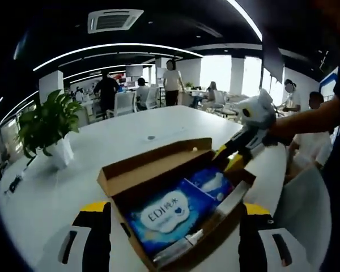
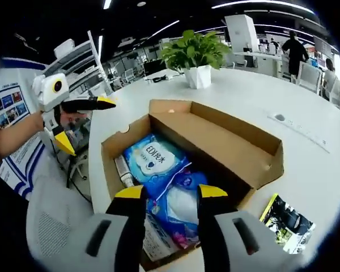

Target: Operate the shoe box by opening the lid, removing the specified soft item, and placing it in the target area until the item is outside and the box remains undamaged.

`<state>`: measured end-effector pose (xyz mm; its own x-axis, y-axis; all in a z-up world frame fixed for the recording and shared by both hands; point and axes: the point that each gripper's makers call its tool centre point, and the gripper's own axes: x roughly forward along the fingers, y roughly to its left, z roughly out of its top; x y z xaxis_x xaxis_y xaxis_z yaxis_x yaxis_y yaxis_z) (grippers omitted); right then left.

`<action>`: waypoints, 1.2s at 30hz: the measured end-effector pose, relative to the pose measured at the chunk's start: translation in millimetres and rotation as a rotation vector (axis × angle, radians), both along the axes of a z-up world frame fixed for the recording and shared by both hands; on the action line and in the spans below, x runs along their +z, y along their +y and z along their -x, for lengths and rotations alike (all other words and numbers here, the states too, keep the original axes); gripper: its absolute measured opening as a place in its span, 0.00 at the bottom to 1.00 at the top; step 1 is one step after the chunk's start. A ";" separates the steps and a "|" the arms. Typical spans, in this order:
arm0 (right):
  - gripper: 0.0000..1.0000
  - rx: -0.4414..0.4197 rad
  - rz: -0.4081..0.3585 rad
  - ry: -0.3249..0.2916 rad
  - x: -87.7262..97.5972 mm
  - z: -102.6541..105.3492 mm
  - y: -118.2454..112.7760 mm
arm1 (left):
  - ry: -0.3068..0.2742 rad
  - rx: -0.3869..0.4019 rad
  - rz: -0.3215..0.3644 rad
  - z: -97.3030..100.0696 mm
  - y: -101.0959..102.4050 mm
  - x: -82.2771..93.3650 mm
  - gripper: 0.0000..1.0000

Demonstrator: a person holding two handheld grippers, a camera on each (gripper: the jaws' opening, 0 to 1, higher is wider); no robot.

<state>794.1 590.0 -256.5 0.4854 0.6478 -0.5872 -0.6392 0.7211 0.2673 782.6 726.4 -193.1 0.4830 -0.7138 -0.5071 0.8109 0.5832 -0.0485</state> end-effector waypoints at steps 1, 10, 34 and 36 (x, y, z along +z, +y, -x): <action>0.31 0.009 -0.006 0.016 3.1 7.2 8.4 | 0.000 0.000 0.005 0.9 0.0 0.5 0.98; 0.26 0.057 0.028 0.071 -24.2 -6.3 29.4 | 0.024 0.013 0.031 4.5 10.7 -4.4 1.00; 0.03 0.016 0.107 0.123 -53.6 -35.9 47.1 | 0.008 0.065 0.032 4.4 30.7 -19.0 0.96; 0.01 0.002 0.107 0.126 -53.4 -37.9 48.0 | 0.011 0.069 0.022 5.9 28.7 -19.8 0.95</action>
<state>831.9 638.0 -309.9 0.4023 0.5791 -0.7091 -0.6069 0.7486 0.2670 776.7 755.1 -212.9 0.5262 -0.6901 -0.4969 0.7679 0.6366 -0.0709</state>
